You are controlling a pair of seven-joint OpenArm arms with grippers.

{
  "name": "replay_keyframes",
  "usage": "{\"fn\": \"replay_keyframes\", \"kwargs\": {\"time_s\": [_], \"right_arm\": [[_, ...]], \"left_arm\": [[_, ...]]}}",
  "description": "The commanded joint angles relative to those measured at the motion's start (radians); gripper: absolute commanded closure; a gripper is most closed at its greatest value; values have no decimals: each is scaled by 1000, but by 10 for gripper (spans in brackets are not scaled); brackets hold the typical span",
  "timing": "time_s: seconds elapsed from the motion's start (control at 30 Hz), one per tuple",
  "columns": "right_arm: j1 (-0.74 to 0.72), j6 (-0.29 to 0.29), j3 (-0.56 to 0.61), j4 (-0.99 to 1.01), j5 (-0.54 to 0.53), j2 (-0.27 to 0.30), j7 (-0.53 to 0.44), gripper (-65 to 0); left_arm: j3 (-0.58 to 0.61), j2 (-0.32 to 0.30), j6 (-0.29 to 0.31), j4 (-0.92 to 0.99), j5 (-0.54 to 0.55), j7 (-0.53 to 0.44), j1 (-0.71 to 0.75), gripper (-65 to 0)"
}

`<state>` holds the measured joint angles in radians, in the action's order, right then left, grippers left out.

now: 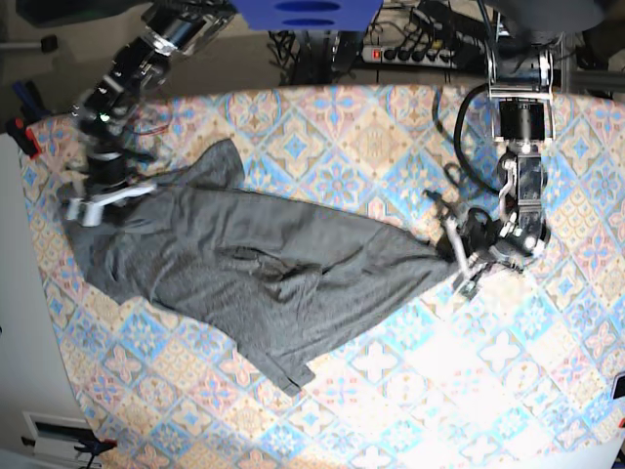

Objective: Layout the t-shirt on the table in an organized manner, then fold the t-shirt properly
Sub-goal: 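Lift and spread the shirt with both grippers, then lay it down, then release with the left gripper and reach it into the shirt's middle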

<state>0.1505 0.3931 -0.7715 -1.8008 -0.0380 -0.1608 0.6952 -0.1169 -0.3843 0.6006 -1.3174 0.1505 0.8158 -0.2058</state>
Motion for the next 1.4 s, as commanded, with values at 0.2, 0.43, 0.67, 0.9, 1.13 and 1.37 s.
{"fn": "replay_keyframes", "kwargs": {"time_s": [0.2, 0.43, 0.67, 0.9, 1.13, 1.37], "right_arm": [[37, -10, 34, 11, -6, 14, -24, 0], [33, -10, 36, 8, -1, 16, -22, 0], [31, -10, 37, 8, -1, 16, -21, 0], [31, -10, 37, 8, -1, 16, -19, 0], [34, -10, 39, -1, 0, 16, -19, 0], [39, -10, 30, -3, 0, 17, -19, 0]], "left_arm": [[-45, -9, -5, -27, -39, -95, 47, 0], [-45, -3, -5, -204, -71, -95, 82, -275], [-82, -3, -5, -480, 83, -43, 81, -309], [36, 114, -5, -569, 278, 250, -88, -312], [277, 357, -9, -143, 137, 251, -260, -312], [277, 485, -49, 92, -38, 43, -260, -312]]}}
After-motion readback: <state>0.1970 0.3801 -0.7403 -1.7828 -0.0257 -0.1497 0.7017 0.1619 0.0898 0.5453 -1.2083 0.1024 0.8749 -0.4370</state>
